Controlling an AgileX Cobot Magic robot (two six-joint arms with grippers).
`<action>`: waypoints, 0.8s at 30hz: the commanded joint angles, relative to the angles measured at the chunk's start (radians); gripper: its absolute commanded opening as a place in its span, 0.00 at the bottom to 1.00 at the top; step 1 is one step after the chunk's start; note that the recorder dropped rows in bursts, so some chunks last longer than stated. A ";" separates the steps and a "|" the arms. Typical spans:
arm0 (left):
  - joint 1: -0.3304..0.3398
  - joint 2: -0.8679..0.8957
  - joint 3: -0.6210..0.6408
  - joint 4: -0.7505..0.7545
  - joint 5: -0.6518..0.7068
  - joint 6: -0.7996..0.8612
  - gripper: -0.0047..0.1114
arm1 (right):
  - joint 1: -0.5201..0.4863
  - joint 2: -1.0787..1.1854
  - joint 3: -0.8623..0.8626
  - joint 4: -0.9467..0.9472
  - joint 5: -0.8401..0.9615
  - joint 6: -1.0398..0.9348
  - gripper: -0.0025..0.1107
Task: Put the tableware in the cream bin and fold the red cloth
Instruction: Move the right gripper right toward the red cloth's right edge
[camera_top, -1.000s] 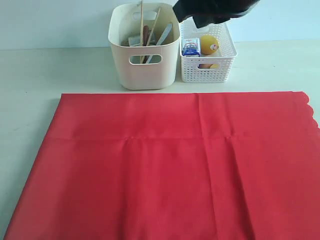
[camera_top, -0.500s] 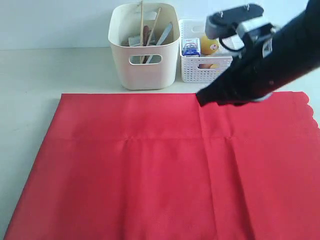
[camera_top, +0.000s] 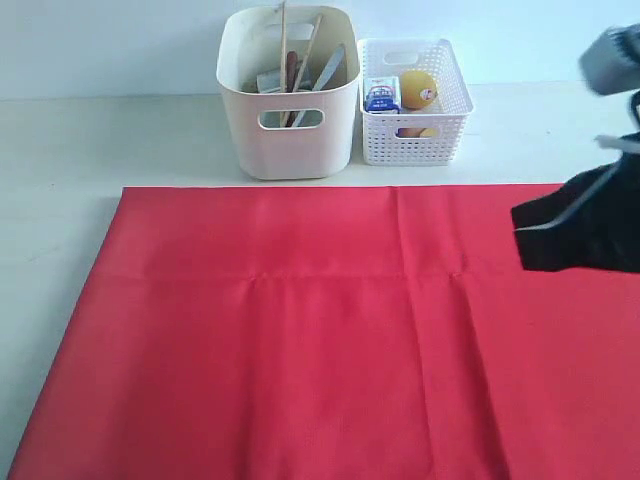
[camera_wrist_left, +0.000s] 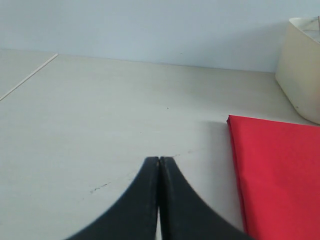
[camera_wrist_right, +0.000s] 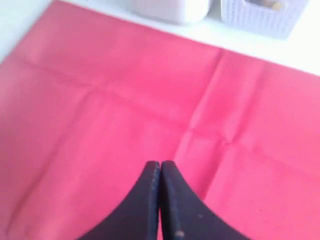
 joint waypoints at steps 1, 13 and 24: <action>0.002 -0.006 -0.001 -0.023 -0.028 -0.031 0.05 | -0.001 -0.152 0.006 -0.003 0.048 0.001 0.03; 0.002 -0.006 -0.023 -0.434 -0.492 -0.300 0.05 | -0.001 -0.228 0.011 -0.067 0.095 0.004 0.03; 0.002 0.471 -0.052 -0.360 -0.635 -0.189 0.04 | -0.001 -0.104 0.011 -0.061 -0.013 0.089 0.03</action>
